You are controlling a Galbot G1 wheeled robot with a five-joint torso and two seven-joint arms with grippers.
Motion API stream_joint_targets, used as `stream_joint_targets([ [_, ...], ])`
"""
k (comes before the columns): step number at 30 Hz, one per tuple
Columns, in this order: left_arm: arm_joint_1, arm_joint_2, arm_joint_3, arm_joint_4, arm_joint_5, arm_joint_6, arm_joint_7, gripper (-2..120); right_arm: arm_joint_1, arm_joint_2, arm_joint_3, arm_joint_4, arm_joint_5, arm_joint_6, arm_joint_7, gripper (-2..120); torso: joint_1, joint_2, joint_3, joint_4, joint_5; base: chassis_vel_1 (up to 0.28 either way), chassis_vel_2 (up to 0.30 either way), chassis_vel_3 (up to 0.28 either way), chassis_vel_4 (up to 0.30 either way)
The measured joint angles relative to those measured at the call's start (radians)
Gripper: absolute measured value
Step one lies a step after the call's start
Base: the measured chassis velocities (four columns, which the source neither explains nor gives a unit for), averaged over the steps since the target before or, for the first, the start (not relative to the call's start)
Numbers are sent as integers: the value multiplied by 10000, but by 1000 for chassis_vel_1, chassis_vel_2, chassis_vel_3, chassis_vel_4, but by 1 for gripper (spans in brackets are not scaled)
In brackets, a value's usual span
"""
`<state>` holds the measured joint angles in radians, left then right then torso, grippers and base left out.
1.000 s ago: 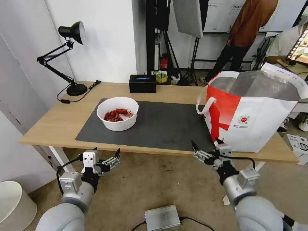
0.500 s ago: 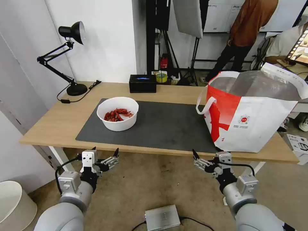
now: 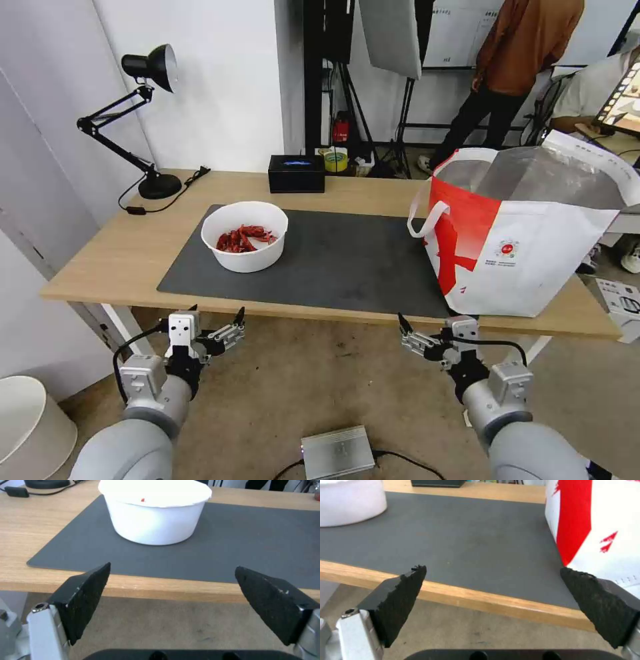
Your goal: Pick up the trash from the table and place it into the takeout bag.
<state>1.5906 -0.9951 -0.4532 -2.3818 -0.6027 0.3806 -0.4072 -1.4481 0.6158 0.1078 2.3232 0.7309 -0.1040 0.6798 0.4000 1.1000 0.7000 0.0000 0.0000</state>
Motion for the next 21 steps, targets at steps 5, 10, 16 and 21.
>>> stream_joint_targets([
  [5, -55, 19, 26, 39, -14, 1, -2, 100, -128, 117, -45, -79, -335, -132, 92, 100, 0, 0, 0, 0, 0, 0, 0, 0, 0],
  [10, -150, 37, 80, 93, -39, 1, -4, 100, -140, 123, -46, -86, -372, -152, 102, 100, 0, 0, 0, 0, 0, 0, 0, 0, 0],
  [16, -609, 227, 10, 168, -687, 72, -399, 100, -139, 123, -47, -88, -374, -153, 103, 100, 0, 0, 0, 1, -2, 0, 0, 0, 0],
  [21, -1122, 665, -377, 244, -1830, 200, -744, 100, -138, 122, -47, -88, -374, -152, 103, 100, 0, -1, 0, 0, -2, 0, 0, 0, 0],
])
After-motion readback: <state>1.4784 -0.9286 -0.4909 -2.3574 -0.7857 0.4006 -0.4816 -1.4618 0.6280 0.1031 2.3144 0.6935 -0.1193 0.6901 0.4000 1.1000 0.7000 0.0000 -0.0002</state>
